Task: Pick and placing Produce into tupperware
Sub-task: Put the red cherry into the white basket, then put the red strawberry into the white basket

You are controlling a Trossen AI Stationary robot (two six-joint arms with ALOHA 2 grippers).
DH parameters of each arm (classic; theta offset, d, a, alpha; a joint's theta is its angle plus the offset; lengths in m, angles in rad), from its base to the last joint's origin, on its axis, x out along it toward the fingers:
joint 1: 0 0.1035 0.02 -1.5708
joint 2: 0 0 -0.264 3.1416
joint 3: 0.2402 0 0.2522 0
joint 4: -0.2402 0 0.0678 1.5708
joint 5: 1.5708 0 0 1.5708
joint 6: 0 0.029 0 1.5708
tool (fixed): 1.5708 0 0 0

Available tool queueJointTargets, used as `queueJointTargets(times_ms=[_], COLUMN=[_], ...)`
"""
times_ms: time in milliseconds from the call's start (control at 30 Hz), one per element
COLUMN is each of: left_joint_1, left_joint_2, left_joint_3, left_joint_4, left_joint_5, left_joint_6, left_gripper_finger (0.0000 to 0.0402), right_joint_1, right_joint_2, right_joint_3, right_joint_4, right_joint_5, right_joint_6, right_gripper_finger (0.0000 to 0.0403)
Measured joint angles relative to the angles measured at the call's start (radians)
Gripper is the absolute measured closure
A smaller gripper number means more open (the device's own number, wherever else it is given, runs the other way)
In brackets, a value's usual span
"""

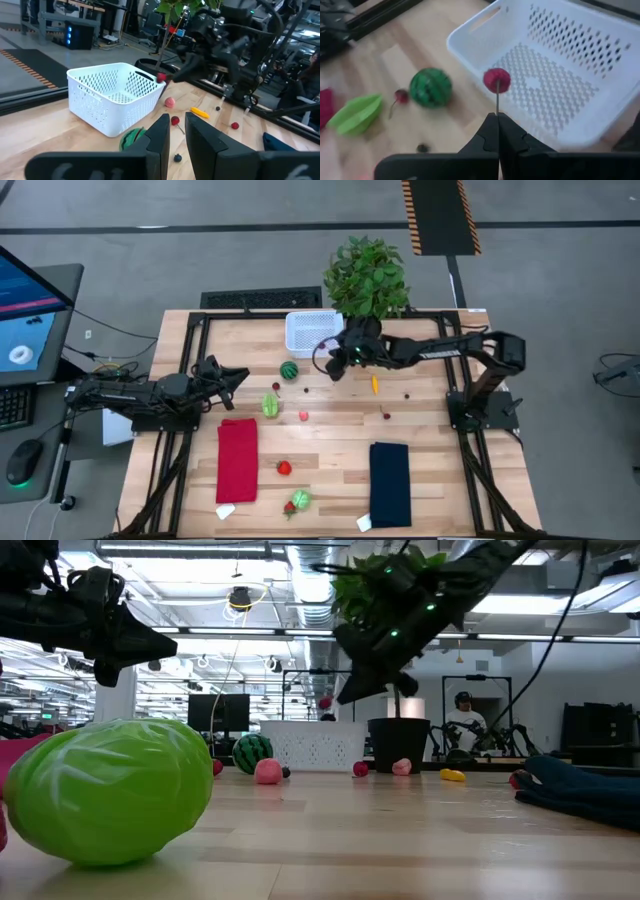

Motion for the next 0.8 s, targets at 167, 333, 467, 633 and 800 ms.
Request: queueJointTargets(times_ms=[167,333,467,633,800], left_joint_1=[0.000,0.000,0.000,0.000,0.000], left_joint_2=[0.000,0.000,0.000,0.000,0.000], left_joint_3=[0.000,0.000,0.000,0.000,0.000], left_joint_4=[0.000,0.000,0.000,-0.001,-0.001], left_joint_5=[0.001,0.014,0.017,0.018,0.018], left_joint_6=[-0.014,-0.014,-0.014,-0.014,-0.018], left_gripper_finger=[0.0352,0.0352,0.0352,0.0352,0.0352], right_joint_1=[-0.050,-0.087,-0.094,-0.086,-0.077], right_joint_2=[0.060,0.103,0.122,0.121,0.121], right_joint_3=[0.070,0.098,0.100,0.100,0.100], right_joint_4=[-0.005,-0.036,-0.047,-0.040,-0.037], right_joint_5=[0.001,0.001,-0.001,-0.003,-0.003], right_joint_6=[-0.010,-0.010,-0.018,-0.043,-0.051], right_gripper_finger=[0.0389,0.0386,0.0374,0.0354,0.0328])
